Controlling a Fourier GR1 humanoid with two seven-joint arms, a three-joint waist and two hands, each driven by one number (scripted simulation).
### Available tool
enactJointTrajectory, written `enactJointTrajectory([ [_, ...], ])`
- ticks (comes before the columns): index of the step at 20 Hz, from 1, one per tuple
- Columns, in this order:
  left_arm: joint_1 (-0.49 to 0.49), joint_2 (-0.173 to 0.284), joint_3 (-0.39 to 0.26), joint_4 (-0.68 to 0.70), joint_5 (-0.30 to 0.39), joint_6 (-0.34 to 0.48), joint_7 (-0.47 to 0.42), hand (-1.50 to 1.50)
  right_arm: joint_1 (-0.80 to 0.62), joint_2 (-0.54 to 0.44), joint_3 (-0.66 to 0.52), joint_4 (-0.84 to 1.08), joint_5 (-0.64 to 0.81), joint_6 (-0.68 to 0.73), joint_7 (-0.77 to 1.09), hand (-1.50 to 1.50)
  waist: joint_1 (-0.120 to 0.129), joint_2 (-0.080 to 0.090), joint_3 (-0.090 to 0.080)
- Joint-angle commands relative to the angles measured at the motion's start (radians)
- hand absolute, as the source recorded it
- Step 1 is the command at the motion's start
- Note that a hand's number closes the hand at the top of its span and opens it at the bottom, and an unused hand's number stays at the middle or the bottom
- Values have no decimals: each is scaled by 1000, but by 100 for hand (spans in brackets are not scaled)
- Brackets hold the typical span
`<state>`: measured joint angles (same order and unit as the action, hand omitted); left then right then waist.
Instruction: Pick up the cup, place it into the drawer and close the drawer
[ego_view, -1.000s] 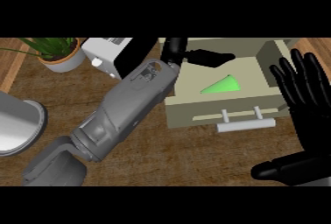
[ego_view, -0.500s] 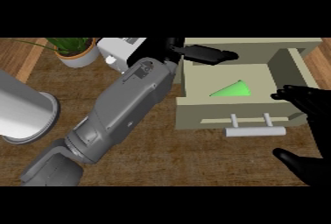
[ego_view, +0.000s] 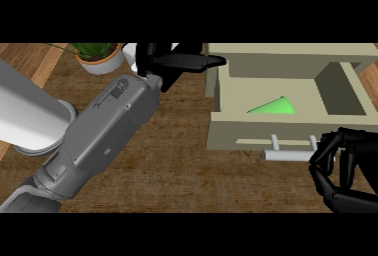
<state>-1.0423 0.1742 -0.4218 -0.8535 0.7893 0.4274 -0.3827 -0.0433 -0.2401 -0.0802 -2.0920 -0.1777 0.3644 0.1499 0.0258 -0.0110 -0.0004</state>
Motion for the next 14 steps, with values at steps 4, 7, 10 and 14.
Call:
enactJointTrajectory([
  [4,295,166,10,-342,12,10,72,-150,49,-34,42,-19,138,29,-11,150,9,-1,0],
  [7,428,277,54,-448,42,-79,77,-150,26,-20,40,65,180,8,-27,150,10,4,0],
  [10,515,276,76,-510,32,-76,78,-150,0,-13,81,120,294,-10,-72,150,-6,9,1],
  [14,588,326,107,-569,54,-137,77,-150,-63,-73,159,171,473,-1,-129,150,5,11,0],
])
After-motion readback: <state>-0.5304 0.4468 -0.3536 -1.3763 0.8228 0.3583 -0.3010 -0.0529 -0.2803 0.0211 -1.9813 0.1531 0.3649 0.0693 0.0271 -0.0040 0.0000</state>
